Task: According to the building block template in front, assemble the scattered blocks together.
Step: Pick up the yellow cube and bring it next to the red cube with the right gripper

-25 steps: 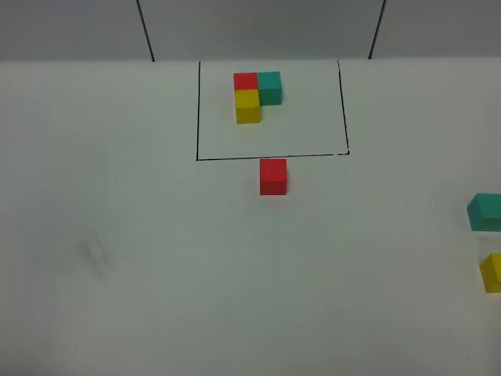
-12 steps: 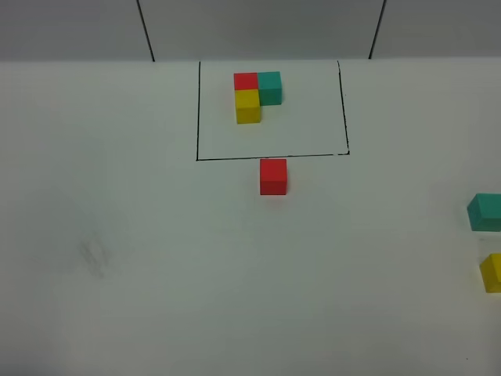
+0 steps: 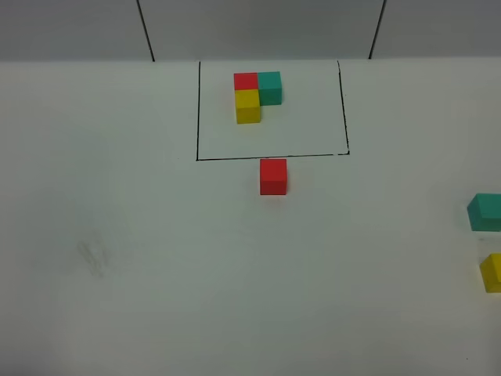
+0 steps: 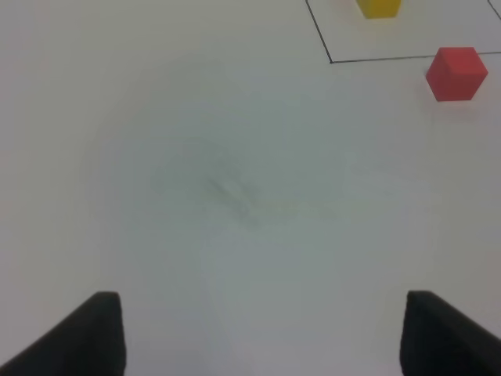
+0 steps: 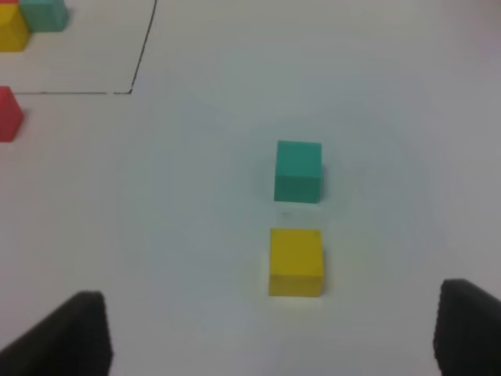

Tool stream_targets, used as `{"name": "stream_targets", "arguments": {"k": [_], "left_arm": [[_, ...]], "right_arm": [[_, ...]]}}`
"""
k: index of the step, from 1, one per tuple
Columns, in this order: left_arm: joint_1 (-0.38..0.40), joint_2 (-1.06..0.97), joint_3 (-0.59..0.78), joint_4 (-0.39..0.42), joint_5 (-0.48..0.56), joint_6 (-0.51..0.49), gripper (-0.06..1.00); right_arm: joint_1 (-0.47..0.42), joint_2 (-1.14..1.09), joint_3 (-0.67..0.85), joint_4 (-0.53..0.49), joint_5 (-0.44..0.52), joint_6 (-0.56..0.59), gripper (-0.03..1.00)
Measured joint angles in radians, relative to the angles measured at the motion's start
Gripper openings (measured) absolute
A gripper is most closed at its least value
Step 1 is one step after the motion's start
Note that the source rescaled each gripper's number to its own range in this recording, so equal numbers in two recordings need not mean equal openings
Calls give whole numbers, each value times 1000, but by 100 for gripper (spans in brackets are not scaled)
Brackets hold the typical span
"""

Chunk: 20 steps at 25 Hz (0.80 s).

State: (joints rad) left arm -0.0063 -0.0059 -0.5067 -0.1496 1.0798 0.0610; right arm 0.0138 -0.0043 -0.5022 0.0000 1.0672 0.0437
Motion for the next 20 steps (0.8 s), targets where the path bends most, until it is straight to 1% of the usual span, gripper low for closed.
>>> {"name": "stream_targets", "arguments": {"k": [20], "left_arm": [[0, 0, 0, 0, 0, 0, 70]], "right_arm": [[0, 0, 0, 0, 0, 0, 70]]}}
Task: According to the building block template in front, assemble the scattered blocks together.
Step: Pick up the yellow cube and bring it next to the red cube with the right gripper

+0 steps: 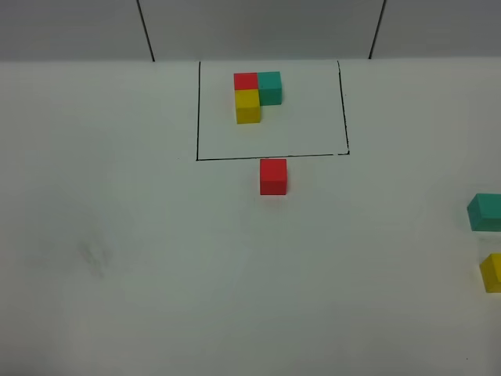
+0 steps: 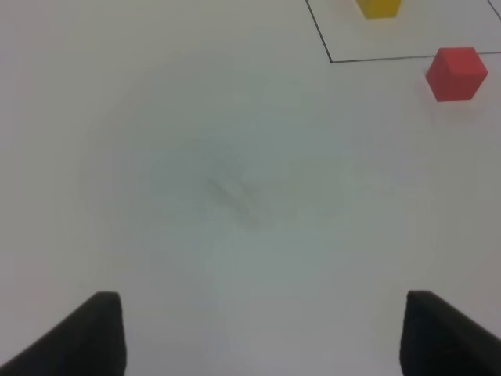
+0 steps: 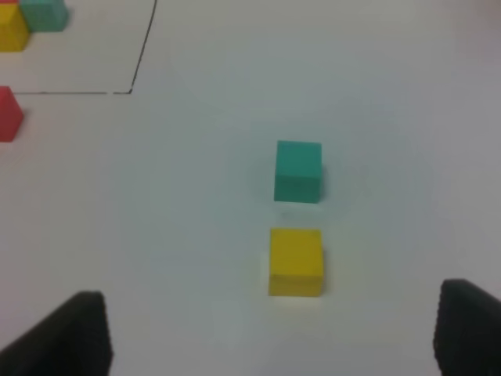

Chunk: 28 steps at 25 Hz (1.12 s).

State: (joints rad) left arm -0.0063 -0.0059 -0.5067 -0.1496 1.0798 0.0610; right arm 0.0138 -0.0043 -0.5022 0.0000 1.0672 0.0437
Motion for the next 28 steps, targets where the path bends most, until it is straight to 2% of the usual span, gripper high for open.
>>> {"name": "stream_targets", "arguments": {"k": [19, 23, 28], "left_arm": [[0, 0, 0, 0, 0, -1, 70], [0, 0, 0, 0, 0, -1, 70], [0, 0, 0, 0, 0, -1, 70]], "right_arm": [[0, 33, -21, 15, 6, 8, 70], [0, 197, -108, 17, 15, 37, 70], [0, 564, -218, 17, 25, 3, 70]]}}
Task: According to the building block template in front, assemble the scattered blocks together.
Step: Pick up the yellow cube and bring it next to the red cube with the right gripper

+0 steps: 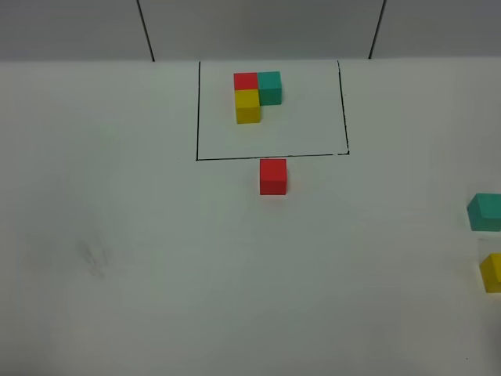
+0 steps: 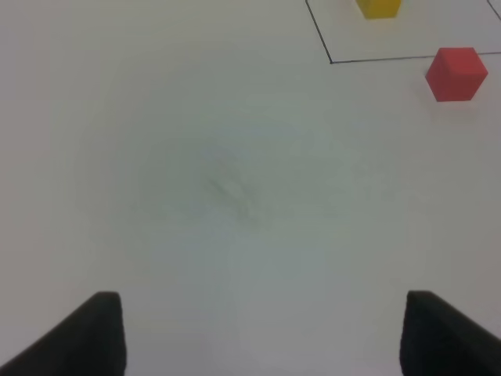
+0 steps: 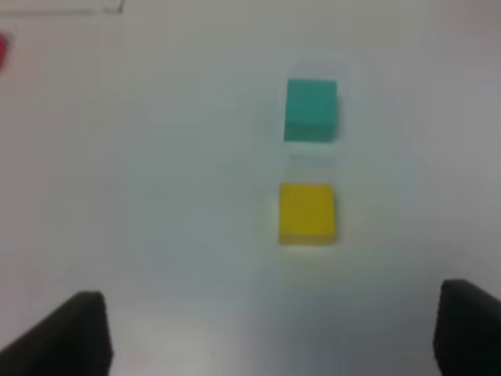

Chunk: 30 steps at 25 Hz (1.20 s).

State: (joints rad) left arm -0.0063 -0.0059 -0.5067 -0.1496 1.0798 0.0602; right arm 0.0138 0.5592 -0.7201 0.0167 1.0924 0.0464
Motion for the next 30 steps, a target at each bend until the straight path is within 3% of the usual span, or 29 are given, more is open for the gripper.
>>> {"name": "stream_targets", "arguments": {"k": [7, 14, 21, 30], "left_arm": [[0, 0, 0, 0, 0, 0, 70], [0, 0, 0, 1, 0, 0, 70], [0, 0, 0, 1, 0, 0, 70], [0, 0, 0, 1, 0, 0, 70]], "right_arm": [[0, 558, -120, 1, -120, -55, 71], [0, 925, -217, 3, -295, -56, 71], [0, 1028, -225, 3, -421, -59, 71], [0, 1112, -226, 3, -482, -56, 71]]}}
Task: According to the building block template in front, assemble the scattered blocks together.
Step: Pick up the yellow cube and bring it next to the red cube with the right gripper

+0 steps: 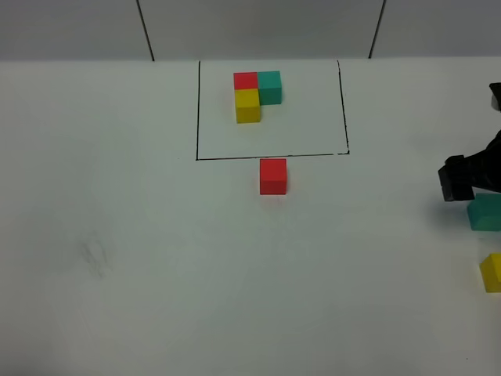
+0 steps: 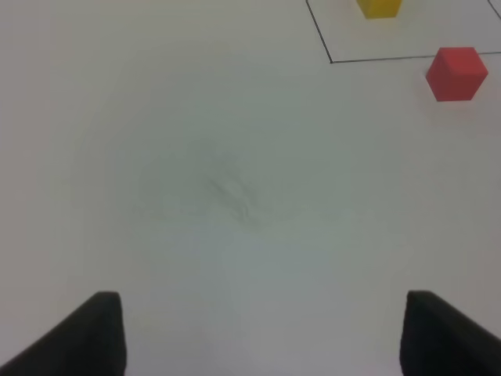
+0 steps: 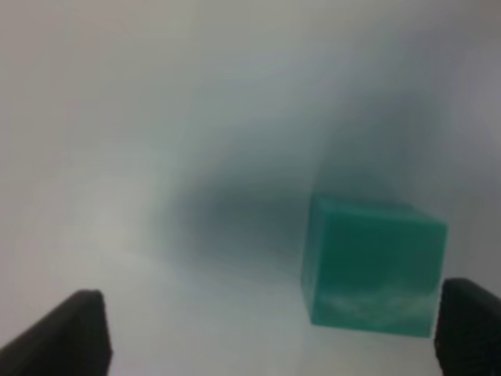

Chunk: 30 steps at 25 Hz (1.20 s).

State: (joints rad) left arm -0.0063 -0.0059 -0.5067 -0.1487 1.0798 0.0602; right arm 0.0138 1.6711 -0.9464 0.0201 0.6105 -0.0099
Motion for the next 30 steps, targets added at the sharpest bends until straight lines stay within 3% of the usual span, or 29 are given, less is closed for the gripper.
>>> {"name": "stream_targets", "arguments": {"k": [9, 20, 30], "left_arm": [[0, 0, 0, 0, 0, 0, 70], [0, 0, 0, 0, 0, 0, 70], [0, 0, 0, 0, 0, 0, 70]], "right_arm": [[-19, 33, 0, -63, 18, 64, 72], [-26, -12, 4, -99, 206, 99, 72], [-82, -123, 218, -94, 85, 107, 72]]}}
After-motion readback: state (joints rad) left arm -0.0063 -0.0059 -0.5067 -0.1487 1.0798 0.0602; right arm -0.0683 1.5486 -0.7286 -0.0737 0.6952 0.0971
